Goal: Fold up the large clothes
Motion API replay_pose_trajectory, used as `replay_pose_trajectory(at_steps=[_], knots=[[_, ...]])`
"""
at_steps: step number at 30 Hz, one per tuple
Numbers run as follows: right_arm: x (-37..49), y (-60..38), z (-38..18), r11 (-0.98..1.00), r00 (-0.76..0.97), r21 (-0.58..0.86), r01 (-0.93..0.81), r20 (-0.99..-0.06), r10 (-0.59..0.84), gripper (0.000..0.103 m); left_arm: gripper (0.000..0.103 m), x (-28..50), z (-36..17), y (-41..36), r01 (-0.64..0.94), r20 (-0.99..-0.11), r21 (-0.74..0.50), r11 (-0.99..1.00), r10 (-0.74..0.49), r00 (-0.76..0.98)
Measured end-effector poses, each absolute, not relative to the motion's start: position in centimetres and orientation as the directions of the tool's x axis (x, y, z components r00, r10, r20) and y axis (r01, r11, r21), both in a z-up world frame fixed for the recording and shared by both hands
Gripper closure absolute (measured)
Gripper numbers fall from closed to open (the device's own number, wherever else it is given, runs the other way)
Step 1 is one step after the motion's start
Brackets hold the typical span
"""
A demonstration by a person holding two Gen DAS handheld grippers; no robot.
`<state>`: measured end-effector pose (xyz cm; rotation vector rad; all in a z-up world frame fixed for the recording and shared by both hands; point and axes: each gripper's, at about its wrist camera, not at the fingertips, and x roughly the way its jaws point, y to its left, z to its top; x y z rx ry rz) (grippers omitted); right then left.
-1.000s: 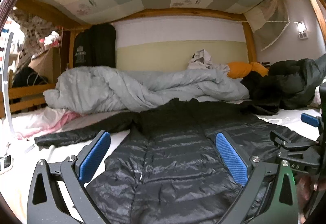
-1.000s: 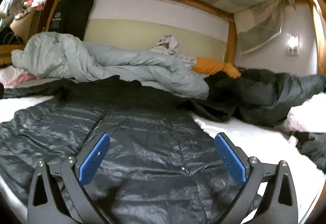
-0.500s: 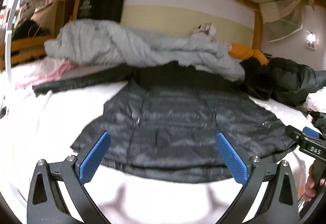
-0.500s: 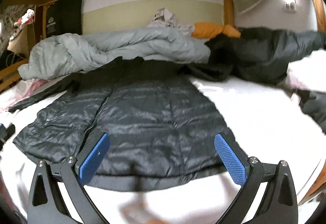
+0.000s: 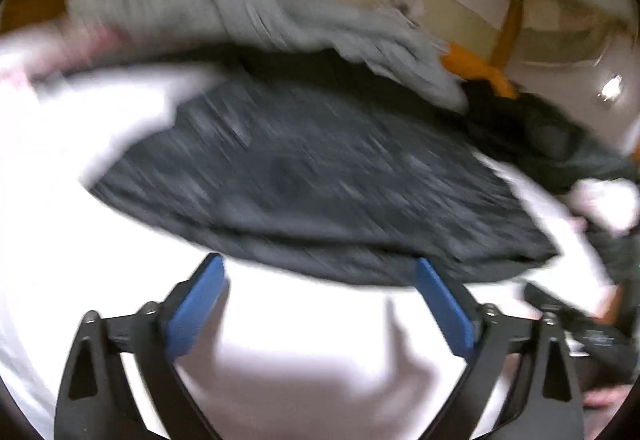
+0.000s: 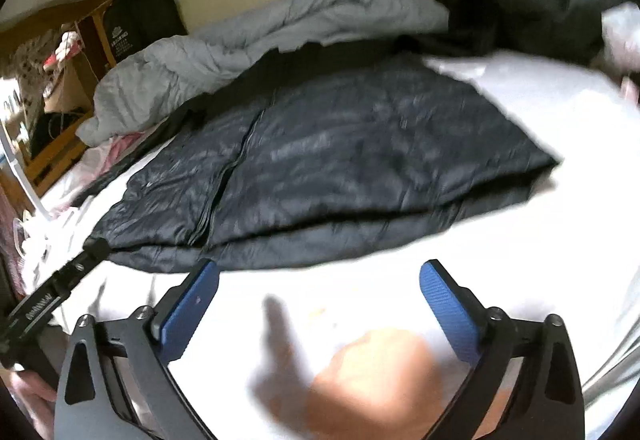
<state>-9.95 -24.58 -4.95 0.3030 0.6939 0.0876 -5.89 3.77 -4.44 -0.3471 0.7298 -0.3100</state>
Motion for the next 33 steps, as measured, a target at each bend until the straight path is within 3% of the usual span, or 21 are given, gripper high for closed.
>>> replay_pose_trajectory(at_steps=[2,5,9,12,13,14,15,17,18,19,25,33], knots=[[-9.4,-24.9,-6.0,0.931,0.738,0.364,0.022,-0.634,0.231,0.008,0.024,-5.6,-5.9,4.1,0.146,-0.584,-0.529,0.836,-0.483,0.652],[-8.8,-25.1,-6.3,0.918,0.754,0.396,0.031,-0.613,0.239,0.009,0.025,-5.3,-5.3,3.3,0.154,-0.601,-0.467,0.871,-0.44,0.667],[-7.7,-24.9,-6.3,0.915,0.763,0.4,0.056,-0.608,0.218,0.012,0.025,-3.8,-5.2,3.4,0.109,-0.605,-0.492,0.864,-0.429,0.671],[-6.3,-24.2,-5.9,0.929,0.761,0.363,0.076,-0.623,0.181,0.022,0.032,-2.1,-5.0,3.7,0.08,-0.609,-0.498,0.863,-0.414,0.676],[-5.9,-24.3,-5.5,0.93,0.758,0.357,0.084,-0.629,0.173,0.031,0.056,-1.6,-4.9,4.0,0.073,-0.614,-0.492,0.868,-0.405,0.677],[-5.2,-24.5,-5.2,0.932,0.752,0.351,0.091,-0.637,0.167,0.037,0.093,-1.1,-4.8,4.3,0.067,-0.625,-0.479,0.875,-0.394,0.673],[-4.7,-24.9,-4.9,0.93,0.747,0.355,0.093,-0.642,0.171,0.049,0.1,-0.7,-4.7,4.6,0.074,-0.631,-0.479,0.874,-0.402,0.664],[-3.5,-25.6,-4.3,0.929,0.726,0.348,0.121,-0.67,0.157,0.067,0.1,-0.5,-4.1,4.9,0.078,-0.637,-0.479,0.874,-0.407,0.655],[-3.0,-25.8,-3.9,0.937,0.714,0.323,0.135,-0.687,0.134,0.085,0.1,-0.7,-3.6,4.9,0.082,-0.636,-0.467,0.881,-0.399,0.661],[-2.9,-26.1,-3.5,0.941,0.713,0.311,0.132,-0.689,0.128,0.095,0.1,-1.0,-2.8,4.6,0.096,-0.63,-0.443,0.891,-0.386,0.674],[-5.2,-26.0,1.3,0.955,0.762,0.293,0.035,-0.626,0.165,0.098,0.1,-4.1,2.5,3.8,0.145,-0.637,-0.313,0.939,-0.32,0.701],[-9.1,-24.9,3.1,0.988,0.738,0.149,-0.034,-0.663,0.125,0.098,0.099,-5.5,3.9,3.3,0.185,-0.654,-0.228,0.956,-0.291,0.699]])
